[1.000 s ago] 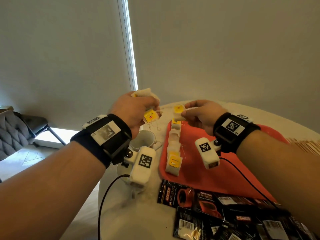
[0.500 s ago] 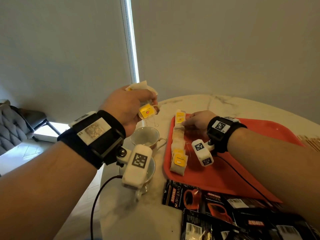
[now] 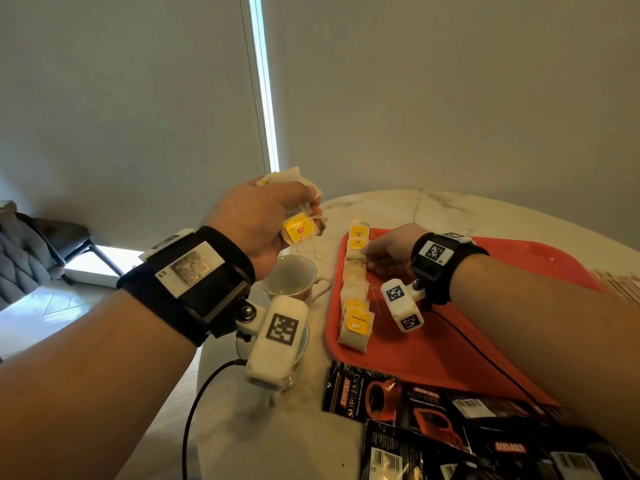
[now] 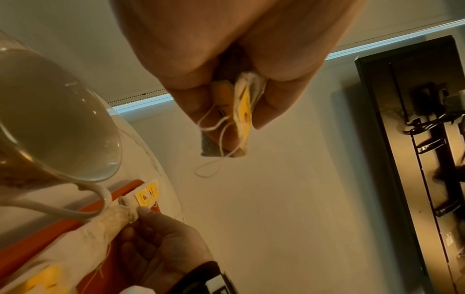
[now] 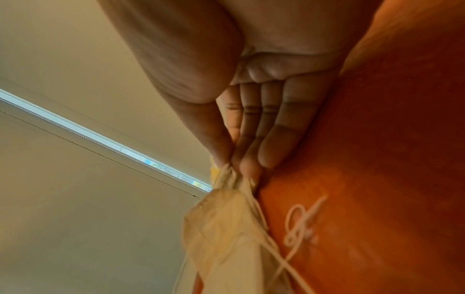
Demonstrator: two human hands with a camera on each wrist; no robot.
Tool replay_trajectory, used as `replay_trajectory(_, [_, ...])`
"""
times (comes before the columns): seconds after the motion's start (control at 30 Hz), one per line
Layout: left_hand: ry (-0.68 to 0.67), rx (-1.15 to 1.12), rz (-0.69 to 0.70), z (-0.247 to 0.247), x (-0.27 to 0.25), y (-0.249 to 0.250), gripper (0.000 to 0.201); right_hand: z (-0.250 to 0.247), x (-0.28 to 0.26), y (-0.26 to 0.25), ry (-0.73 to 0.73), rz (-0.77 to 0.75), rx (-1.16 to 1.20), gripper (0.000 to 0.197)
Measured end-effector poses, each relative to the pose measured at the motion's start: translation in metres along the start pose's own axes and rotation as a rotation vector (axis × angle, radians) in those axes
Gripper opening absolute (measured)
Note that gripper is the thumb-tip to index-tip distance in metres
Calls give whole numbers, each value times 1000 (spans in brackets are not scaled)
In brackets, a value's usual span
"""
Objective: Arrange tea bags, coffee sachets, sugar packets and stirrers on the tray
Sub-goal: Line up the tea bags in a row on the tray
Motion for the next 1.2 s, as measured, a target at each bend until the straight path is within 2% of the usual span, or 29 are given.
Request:
replay_trajectory(0.13, [-16,-18,-11,3,-7,2,41,-1,-2,0,-25,8,2,16])
replay_trajectory(0.23, [-12,-47,-20,7,-15,4,35,-4,-7,-2,-17,4,-8,18])
replay_trajectory(0.3, [-7,-98,-47,9,-24,4,30,-9,-13,-9,32,-61,-37,18])
replay_trajectory(0.37, [-23,-145,-81,11,-32,3,29,-15,-24,-25,66,-206,-46,20])
replay_trajectory(0.47, [-93,-128,-129,18,-47,0,34,-11,-64,-58,-90,-435,100,24])
replay_trajectory(0.53, [-144,-111,-156,23,-58,-3,38,-5,-99,-73,-249,-508,222,26])
replay_trajectory(0.63, [-197,-114,-166,26,-73,-7,42,0,-139,-81,-414,-530,182,30])
replay_trajectory(0.7, [-209,-100,-145,25,-80,-9,41,-2,-151,-79,-444,-492,145,26])
replay_trajectory(0.83, [-191,-96,-137,23,-91,-14,35,-16,-160,-82,-376,-508,173,6])
replay_trajectory(0.97, [-148,-137,-170,20,-95,-19,29,-31,-166,-94,-293,-607,307,22])
replay_trajectory(1.07, [-114,-139,-175,16,-94,-21,22,-36,-170,-98,-218,-704,362,20])
replay_trajectory(1.2, [-124,-103,-166,18,-90,-20,17,-36,-174,-98,-109,-938,248,18])
Point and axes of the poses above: each hand's wrist, its own x-axis towards the middle knuckle, its own z-axis out of the palm, y = z × x, the point moved 4 cm from there along x, towards the middle knuckle, and after that the axes turned 8 degrees about -z, right-handed, at the moved point
